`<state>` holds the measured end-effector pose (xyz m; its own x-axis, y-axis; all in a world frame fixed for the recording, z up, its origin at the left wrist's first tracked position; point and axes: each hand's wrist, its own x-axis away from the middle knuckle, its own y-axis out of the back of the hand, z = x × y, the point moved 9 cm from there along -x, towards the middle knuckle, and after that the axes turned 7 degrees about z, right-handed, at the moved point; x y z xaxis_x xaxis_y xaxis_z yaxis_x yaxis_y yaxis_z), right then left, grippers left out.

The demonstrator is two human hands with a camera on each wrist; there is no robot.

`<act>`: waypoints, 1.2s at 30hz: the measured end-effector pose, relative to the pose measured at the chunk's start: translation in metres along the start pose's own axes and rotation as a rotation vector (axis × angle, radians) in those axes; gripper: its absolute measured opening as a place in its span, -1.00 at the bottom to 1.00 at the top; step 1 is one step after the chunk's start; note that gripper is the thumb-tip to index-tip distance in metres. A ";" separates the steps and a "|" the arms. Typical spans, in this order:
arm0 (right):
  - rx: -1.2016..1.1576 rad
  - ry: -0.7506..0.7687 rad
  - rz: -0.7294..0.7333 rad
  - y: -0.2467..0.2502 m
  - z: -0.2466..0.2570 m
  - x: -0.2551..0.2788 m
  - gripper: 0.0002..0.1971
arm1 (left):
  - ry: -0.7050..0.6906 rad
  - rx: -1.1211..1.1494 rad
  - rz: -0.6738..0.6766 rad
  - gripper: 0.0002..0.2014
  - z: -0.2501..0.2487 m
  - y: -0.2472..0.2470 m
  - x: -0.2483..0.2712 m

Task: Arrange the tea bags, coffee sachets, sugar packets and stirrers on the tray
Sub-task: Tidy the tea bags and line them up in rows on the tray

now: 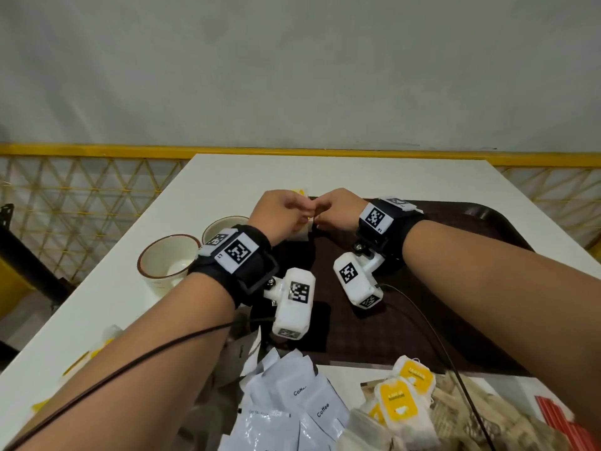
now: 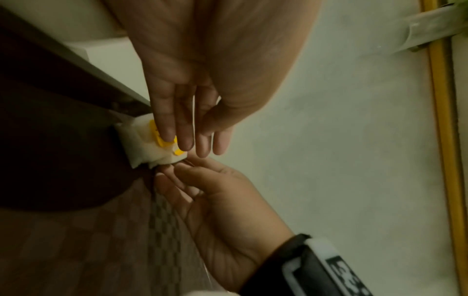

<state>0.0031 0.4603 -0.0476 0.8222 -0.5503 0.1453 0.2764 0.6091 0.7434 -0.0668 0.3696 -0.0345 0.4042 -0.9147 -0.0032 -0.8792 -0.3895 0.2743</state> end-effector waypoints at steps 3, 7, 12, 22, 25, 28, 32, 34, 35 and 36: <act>0.024 -0.013 0.033 -0.001 -0.001 0.001 -0.71 | -0.016 -0.008 0.041 -0.69 0.000 0.003 -0.002; -0.027 -0.051 0.057 -0.001 -0.008 -0.002 -0.58 | -0.038 0.067 0.086 -0.69 0.001 0.011 -0.008; -0.300 -0.096 0.067 -0.009 -0.015 -0.007 -0.53 | -0.061 0.077 0.018 -0.70 0.005 0.029 -0.021; -0.481 -0.156 -0.131 0.006 -0.026 -0.011 -0.83 | 0.090 -0.237 -0.127 -0.77 0.027 0.053 -0.059; -0.462 -0.124 -0.093 -0.002 -0.020 -0.016 -0.73 | 0.168 -0.247 -0.097 -0.78 0.028 0.049 -0.070; -0.396 -0.113 -0.078 -0.004 -0.014 -0.017 -0.69 | 0.218 -0.266 -0.059 -0.77 0.025 0.046 -0.077; -0.447 -0.121 -0.094 -0.003 -0.018 -0.018 -0.72 | 0.302 -0.295 -0.003 -0.76 0.027 0.043 -0.080; -0.417 -0.089 -0.088 -0.002 -0.016 -0.019 -0.72 | 0.340 -0.306 0.032 -0.69 0.030 0.040 -0.082; -0.408 -0.077 -0.084 -0.002 -0.014 -0.019 -0.73 | 0.345 -0.311 0.041 -0.66 0.030 0.039 -0.083; -0.395 -0.070 -0.082 -0.003 -0.013 -0.019 -0.74 | 0.345 -0.317 0.042 -0.65 0.029 0.039 -0.084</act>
<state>-0.0068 0.4768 -0.0610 0.7577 -0.6351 0.1504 0.5202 0.7268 0.4485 -0.1427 0.4284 -0.0510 0.4775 -0.8186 0.3192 -0.7978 -0.2518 0.5479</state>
